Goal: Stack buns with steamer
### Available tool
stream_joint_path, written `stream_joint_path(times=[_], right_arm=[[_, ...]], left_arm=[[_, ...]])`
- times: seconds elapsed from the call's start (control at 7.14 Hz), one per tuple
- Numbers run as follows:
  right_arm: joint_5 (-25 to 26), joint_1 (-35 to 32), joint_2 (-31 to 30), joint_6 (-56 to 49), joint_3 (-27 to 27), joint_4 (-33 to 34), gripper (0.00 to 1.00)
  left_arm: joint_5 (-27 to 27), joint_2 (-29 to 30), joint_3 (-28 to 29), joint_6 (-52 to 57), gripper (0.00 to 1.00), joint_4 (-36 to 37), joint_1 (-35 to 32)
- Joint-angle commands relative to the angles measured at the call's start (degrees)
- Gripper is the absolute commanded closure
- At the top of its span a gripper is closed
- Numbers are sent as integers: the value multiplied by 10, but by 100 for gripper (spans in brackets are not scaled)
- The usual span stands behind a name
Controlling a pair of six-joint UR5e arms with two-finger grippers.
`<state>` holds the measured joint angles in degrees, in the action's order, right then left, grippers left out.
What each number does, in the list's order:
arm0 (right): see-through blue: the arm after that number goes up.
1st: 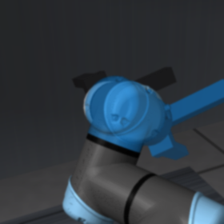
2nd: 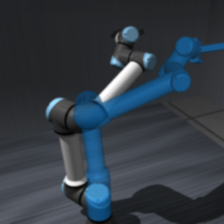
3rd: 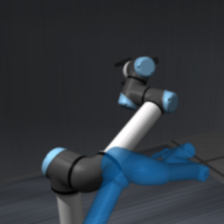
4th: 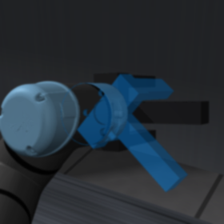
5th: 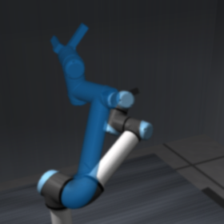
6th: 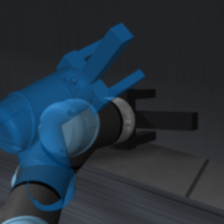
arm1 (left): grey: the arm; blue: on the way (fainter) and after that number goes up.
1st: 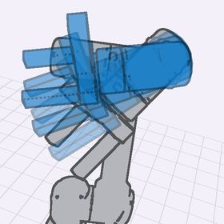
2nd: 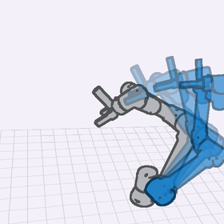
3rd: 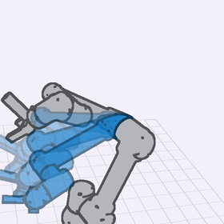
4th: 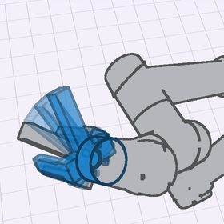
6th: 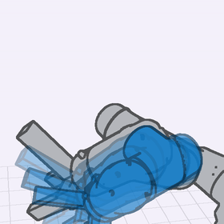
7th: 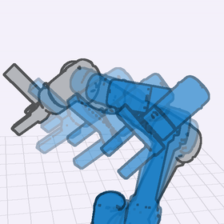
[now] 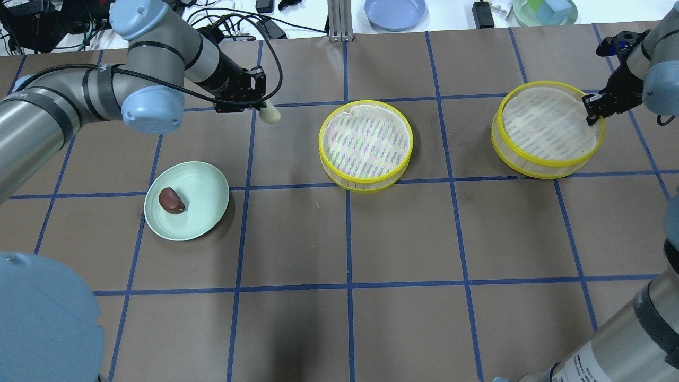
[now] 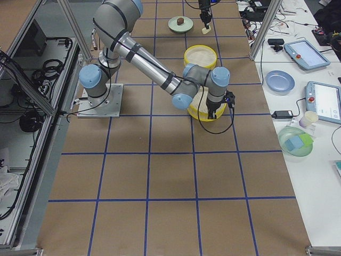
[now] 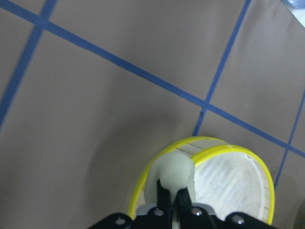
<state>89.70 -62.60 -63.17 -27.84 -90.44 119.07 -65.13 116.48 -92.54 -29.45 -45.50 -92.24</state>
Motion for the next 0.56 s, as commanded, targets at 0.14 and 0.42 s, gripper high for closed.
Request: stream_joint_path(times=[0.14, 0.42], right_arm=[[5, -38, -43, 42, -1, -23, 100], [32, -76, -63, 100, -1, -51, 100]], left_arm=[[7, 38, -2, -75, 89, 39, -58], [5, 35, -13, -93, 1, 37, -67]])
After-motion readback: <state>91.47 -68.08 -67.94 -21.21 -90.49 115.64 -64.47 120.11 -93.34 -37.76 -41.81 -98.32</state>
